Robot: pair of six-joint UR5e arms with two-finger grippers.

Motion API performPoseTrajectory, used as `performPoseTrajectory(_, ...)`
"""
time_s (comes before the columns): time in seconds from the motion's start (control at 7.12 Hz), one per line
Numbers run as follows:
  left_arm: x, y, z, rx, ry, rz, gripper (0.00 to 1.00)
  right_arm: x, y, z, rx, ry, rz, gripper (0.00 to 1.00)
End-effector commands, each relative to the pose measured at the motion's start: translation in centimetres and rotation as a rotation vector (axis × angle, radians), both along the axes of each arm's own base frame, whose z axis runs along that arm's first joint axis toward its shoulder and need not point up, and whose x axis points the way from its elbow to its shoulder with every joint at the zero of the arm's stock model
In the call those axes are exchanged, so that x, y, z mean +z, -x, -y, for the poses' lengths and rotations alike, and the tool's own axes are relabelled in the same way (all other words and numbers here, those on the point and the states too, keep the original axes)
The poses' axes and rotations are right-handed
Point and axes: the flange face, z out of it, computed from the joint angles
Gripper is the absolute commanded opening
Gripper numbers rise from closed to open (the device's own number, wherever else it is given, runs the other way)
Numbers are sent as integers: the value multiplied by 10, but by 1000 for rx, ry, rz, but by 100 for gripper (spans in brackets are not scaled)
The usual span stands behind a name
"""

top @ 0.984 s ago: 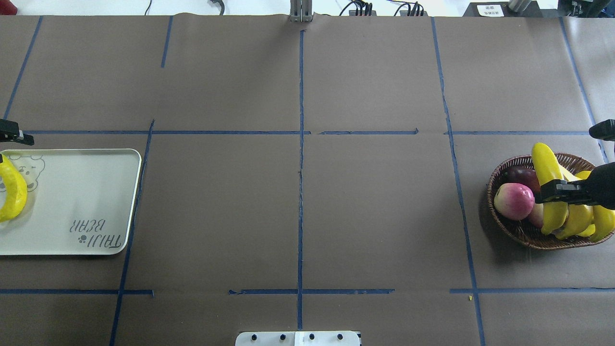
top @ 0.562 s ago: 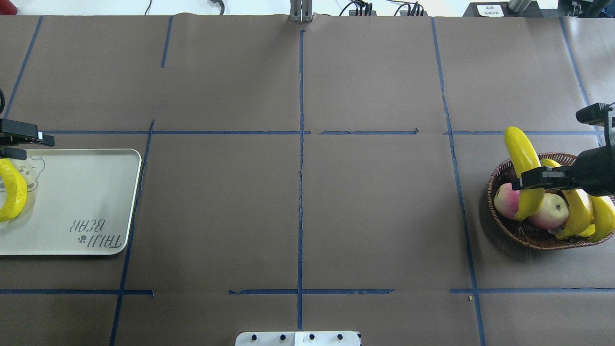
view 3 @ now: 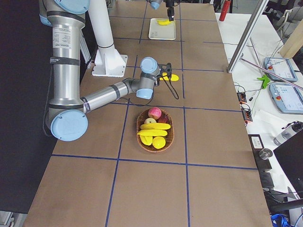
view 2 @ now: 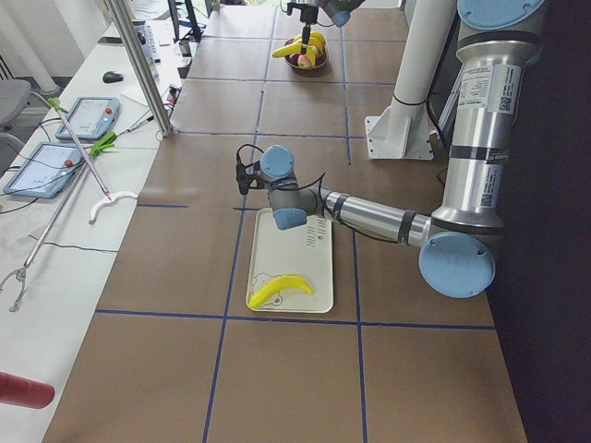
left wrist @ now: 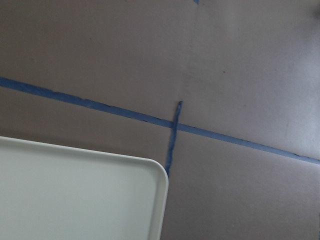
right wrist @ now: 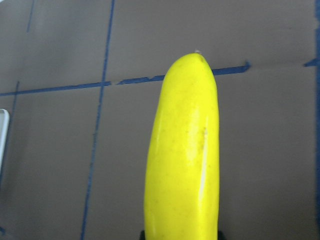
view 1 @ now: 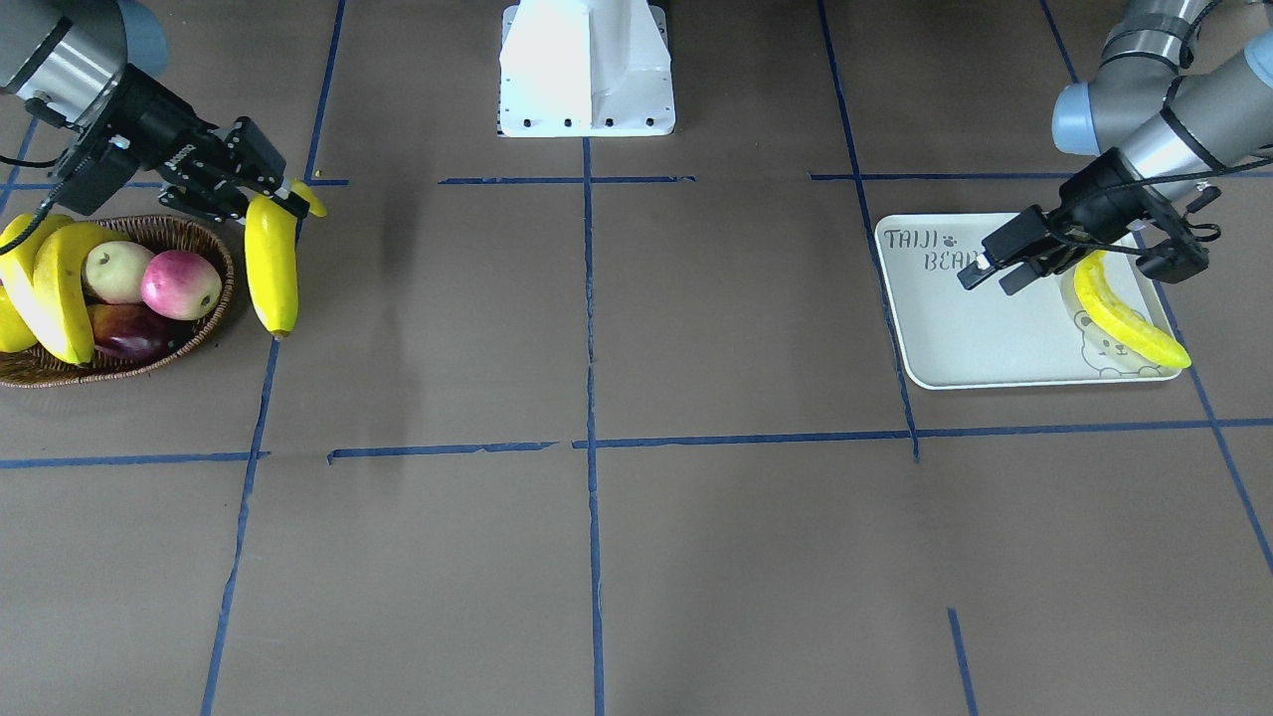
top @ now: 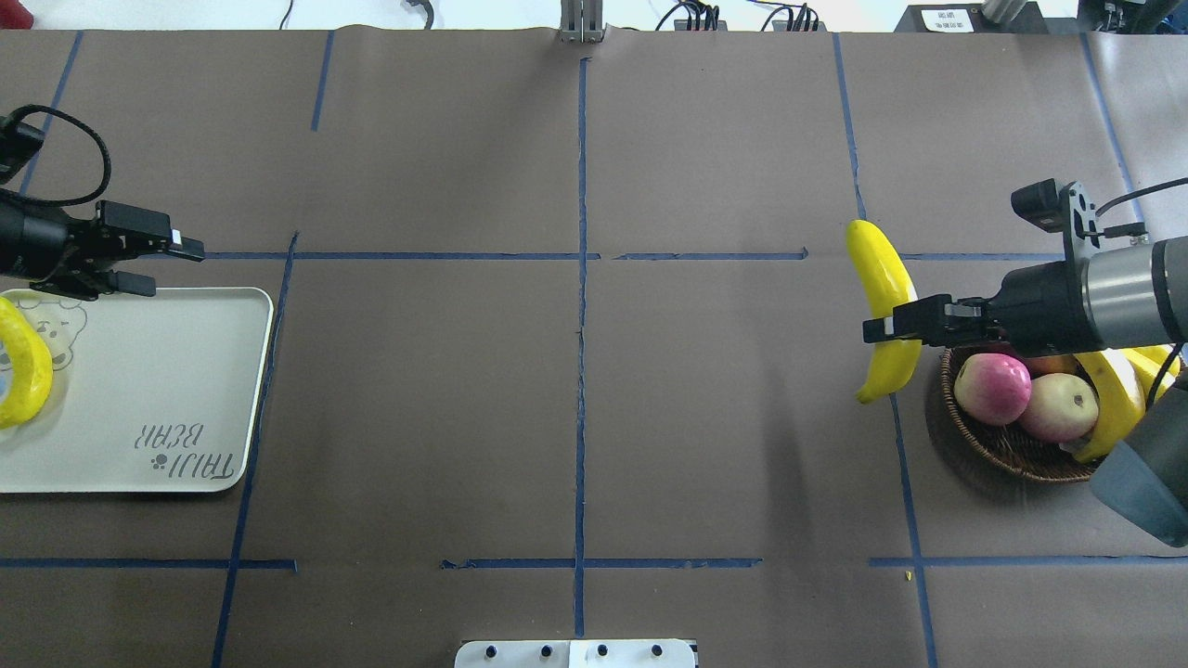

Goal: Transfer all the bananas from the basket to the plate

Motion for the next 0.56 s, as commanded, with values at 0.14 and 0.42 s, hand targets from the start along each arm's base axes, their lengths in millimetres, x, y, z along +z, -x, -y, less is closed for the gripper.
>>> performPoseTrajectory(0.14,-95,-63,9,49,73,-133,100,-79,109,-35,33,-13,172,5)
performPoseTrajectory(0.42,-154,-99,6,108,11,-195,100,-125,178,-27,-2,-39,224,5)
